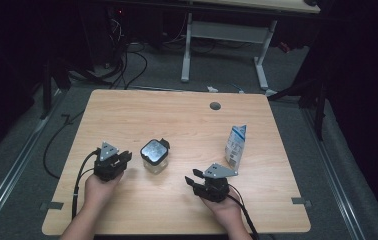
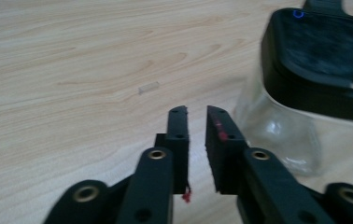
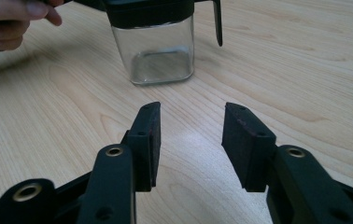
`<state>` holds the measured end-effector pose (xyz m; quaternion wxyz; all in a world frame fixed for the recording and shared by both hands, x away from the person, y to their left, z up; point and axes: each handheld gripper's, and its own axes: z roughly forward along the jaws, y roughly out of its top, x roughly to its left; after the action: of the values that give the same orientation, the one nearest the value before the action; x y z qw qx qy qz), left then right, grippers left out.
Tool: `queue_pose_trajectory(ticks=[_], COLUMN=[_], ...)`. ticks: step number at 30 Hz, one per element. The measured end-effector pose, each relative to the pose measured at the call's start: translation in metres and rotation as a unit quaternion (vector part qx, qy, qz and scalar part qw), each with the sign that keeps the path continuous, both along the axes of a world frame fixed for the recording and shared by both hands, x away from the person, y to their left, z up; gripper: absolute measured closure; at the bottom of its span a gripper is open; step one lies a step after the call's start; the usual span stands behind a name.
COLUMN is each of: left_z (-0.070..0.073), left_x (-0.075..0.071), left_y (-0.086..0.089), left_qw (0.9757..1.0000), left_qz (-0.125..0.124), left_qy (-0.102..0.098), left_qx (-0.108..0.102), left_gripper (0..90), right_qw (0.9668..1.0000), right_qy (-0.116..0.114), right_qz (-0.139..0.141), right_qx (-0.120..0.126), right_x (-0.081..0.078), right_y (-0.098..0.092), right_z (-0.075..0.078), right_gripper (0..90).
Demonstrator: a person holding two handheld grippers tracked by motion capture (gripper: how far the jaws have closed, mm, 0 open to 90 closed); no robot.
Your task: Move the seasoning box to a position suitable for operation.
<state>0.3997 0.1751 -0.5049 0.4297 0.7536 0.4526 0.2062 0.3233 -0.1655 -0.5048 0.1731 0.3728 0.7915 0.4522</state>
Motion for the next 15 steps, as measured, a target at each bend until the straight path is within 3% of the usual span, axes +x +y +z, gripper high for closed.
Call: queue_pose_trajectory(ticks=[1, 8, 15], left_z=[0.001, 0.005, 0.006], left_x=[0.005, 0.015, 0.019], left_y=[-0.004, -0.020, -0.024], left_qw=[0.9999, 0.9997, 0.9992], left_qz=[-0.007, -0.023, -0.034], left_qy=[-0.007, -0.010, -0.012], left_qx=[0.002, 0.009, -0.015], left_gripper=[89.4, 90.0, 90.0], right_qw=[1.0000, 1.0000, 0.9997], right_qy=[-0.004, -0.002, -0.010], right_qz=[-0.004, -0.004, -0.021], right_qx=[-0.008, 0.001, -0.001], right_x=[-0.001, -0.002, -0.003], right_y=[0.001, -0.001, -0.002], right_z=[-0.001, -0.001, 0.000], right_gripper=[61.5, 66.6, 66.7])
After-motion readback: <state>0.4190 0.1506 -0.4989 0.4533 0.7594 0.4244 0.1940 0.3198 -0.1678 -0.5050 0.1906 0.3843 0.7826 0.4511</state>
